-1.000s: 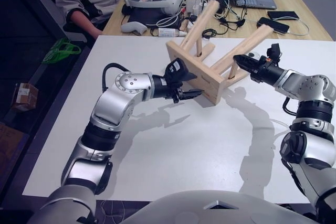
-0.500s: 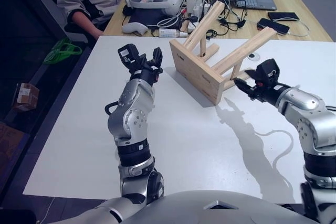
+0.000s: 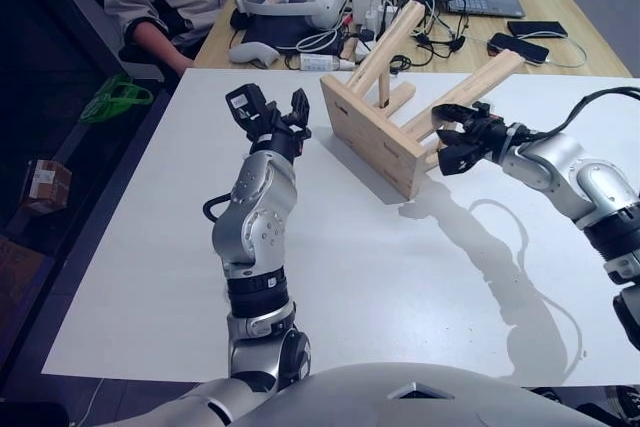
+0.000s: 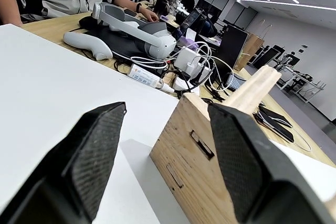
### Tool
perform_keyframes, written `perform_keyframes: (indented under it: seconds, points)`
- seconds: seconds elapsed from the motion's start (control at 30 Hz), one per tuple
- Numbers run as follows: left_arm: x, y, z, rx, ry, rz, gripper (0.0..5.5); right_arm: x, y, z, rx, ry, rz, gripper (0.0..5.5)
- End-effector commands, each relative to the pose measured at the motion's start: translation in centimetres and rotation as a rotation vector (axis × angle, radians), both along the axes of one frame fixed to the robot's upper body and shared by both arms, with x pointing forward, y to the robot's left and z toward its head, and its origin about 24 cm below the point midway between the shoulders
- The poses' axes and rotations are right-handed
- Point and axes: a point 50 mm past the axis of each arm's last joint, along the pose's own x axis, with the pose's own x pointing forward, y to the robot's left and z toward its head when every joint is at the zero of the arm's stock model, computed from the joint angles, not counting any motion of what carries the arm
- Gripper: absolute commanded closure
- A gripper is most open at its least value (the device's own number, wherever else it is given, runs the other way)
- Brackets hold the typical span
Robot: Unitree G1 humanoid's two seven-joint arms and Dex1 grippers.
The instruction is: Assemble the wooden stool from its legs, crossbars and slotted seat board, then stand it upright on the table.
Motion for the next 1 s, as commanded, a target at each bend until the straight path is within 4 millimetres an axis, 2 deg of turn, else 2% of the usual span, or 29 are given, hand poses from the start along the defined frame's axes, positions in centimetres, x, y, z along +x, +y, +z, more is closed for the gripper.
perform_keyframes:
  seconds: [0.03, 0.1, 0.2, 0.4, 0.67, 0.8, 1.0]
  points:
    - [-0.2, -0.9, -0.8, -0.037, 0.029, -0.010, 2.58, 1.7, 1.6, -0.3, 0.250, 0.104, -0.129, 3.30]
    - [-0.1, -1.0, -0.8, -0.035, 0.029, -0.011, 2.58, 2.1, 2.1, -0.5, 0.399, 0.204, -0.200, 3.61]
    - [0.0, -1.0, -0.7, -0.031, 0.028, -0.014, 2.58, 2.0, 2.9, -0.9, 0.602, 0.385, -0.263, 3.65]
    - [0.1, -0.9, -0.7, -0.025, 0.028, -0.016, 2.58, 1.9, 3.0, -1.1, 0.841, 0.578, -0.366, 3.67]
    - [0.4, -0.7, -0.5, -0.010, 0.018, -0.009, 2.58, 1.9, 3.8, -0.4, 1.088, 0.724, -0.442, 3.69]
    - [0.6, -0.3, -0.4, 0.001, 0.007, 0.000, 2.58, 1.9, 3.9, -0.2, 1.226, 0.802, -0.499, 4.16]
    - [0.7, -0.1, -0.3, 0.005, -0.001, 0.005, 2.58, 1.6, 4.2, 0.2, 1.241, 0.788, -0.476, 5.28]
